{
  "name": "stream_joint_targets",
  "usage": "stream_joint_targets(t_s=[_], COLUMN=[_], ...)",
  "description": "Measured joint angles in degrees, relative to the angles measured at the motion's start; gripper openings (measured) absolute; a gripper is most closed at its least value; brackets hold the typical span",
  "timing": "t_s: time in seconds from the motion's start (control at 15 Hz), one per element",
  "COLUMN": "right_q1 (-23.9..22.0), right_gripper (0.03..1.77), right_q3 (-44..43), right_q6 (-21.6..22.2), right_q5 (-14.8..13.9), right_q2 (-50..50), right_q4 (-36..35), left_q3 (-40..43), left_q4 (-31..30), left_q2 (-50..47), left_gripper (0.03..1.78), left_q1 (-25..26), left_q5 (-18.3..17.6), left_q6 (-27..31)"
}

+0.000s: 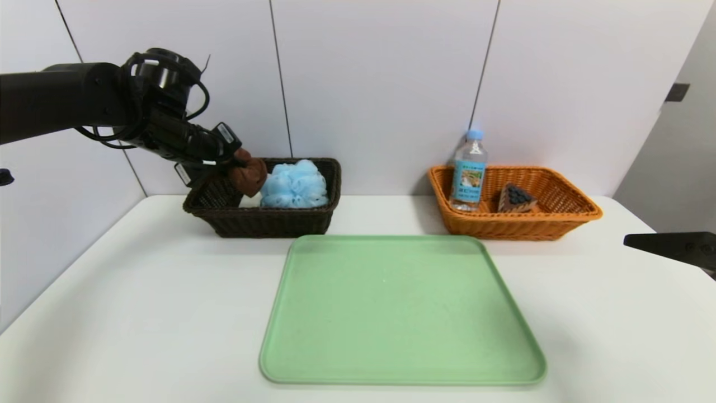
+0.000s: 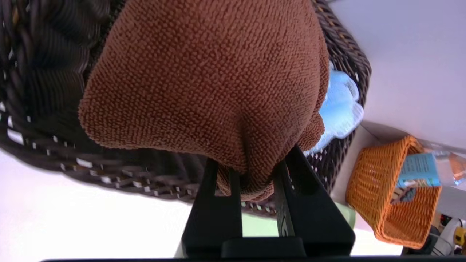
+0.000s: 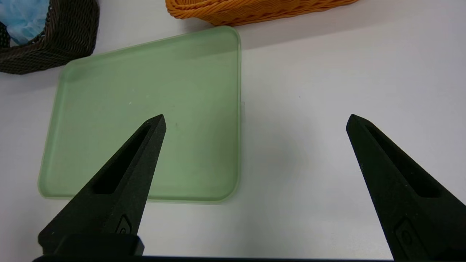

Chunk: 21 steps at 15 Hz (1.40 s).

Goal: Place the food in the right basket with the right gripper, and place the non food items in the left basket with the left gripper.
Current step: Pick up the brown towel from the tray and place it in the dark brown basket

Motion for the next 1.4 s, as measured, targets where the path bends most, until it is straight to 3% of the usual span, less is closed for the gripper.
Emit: stream_joint_targets(t_s=[0.4, 0.6, 0.8, 1.13, 1.4], right_q1=[0.00, 0.00, 0.00, 0.00, 0.00], right_gripper=[1.71, 1.71, 1.71, 1.71, 1.71], right_q3=[-0.11, -0.23, -0.26, -0.22, -0.34], right_q6=[0.02, -0.06, -0.59, -0.63, -0.96], right_q5=[0.00, -0.55, -0.74, -0.79, -0.83], right_q2=[-0.02, -0.11, -0.22, -0.55, -0.79], right_q4=[-0.02, 0.00, 0.00, 0.05, 0.00], left_q3=[0.00, 0.00, 0.00, 0.00, -0.35], left_q4=[-1.99, -2.45, -3.15, -3.25, -4.52], left_q2=[3.83, 5.07, 6.01, 5.53, -1.63], left_gripper=[0.32, 0.77, 1.07, 1.37, 1.50], left_q1=[1.19, 1.52, 1.99, 2.18, 0.83], left_q5=[0.01, 0.06, 0.04, 0.04, -0.29], left_q6=[-0.07, -0.24, -0.30, -0.22, 0.98])
